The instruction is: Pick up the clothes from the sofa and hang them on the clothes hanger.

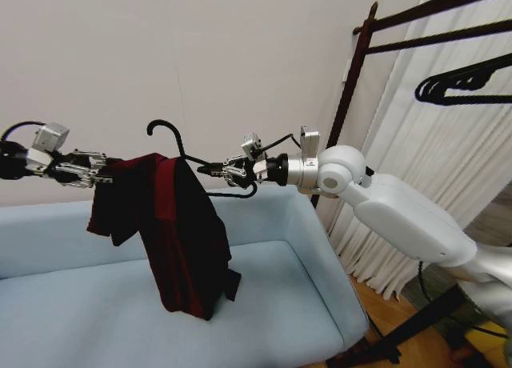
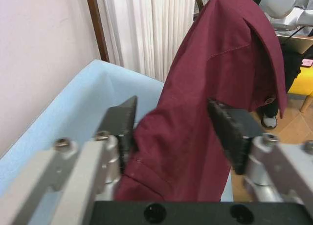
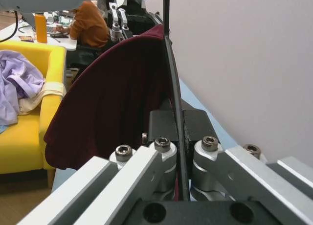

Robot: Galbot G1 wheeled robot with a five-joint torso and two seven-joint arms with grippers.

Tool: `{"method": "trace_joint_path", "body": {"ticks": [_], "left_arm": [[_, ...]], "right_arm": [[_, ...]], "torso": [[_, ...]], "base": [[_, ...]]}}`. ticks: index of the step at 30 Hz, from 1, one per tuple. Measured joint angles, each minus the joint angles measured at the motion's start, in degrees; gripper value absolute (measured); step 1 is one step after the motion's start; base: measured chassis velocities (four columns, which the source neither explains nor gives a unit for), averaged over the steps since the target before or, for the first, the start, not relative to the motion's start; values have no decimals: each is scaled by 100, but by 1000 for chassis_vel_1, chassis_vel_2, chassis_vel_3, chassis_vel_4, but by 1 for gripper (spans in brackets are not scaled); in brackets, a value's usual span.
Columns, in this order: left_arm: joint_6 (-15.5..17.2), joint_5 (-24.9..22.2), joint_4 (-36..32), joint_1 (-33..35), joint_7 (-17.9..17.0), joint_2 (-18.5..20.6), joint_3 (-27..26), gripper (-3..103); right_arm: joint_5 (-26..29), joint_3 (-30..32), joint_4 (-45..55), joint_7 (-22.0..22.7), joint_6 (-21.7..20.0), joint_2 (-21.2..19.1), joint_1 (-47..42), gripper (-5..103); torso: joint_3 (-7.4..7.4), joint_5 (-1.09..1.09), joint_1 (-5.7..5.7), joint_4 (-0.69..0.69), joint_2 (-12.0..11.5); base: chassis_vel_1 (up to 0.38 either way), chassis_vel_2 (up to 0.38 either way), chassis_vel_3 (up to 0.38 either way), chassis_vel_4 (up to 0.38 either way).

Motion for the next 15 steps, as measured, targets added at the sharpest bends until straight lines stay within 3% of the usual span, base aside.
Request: {"method": "trace_joint_path", "body": {"ticks": [2, 5, 11, 15], "left_arm": [[0, -2, -3, 1, 22, -31, 4, 38], [0, -2, -34, 2, 43, -75, 13, 32], [3, -8, -84, -3, 59, -119, 15, 6], [16, -24, -105, -17, 18, -147, 14, 2]], "right_arm": [[17, -1, 0, -10, 0, 4, 35, 1], [42, -5, 1, -27, 0, 0, 75, 1], [153, -28, 6, -1, -12, 15, 205, 1], [191, -54, 11, 47, -20, 37, 251, 1]], "torso": [[0, 0, 0, 0, 0], [0, 0, 0, 0, 0], [0, 0, 0, 0, 0], [0, 0, 0, 0, 0]], "base": [[0, 0, 0, 0], [0, 0, 0, 0], [0, 0, 0, 0], [0, 0, 0, 0]]}}
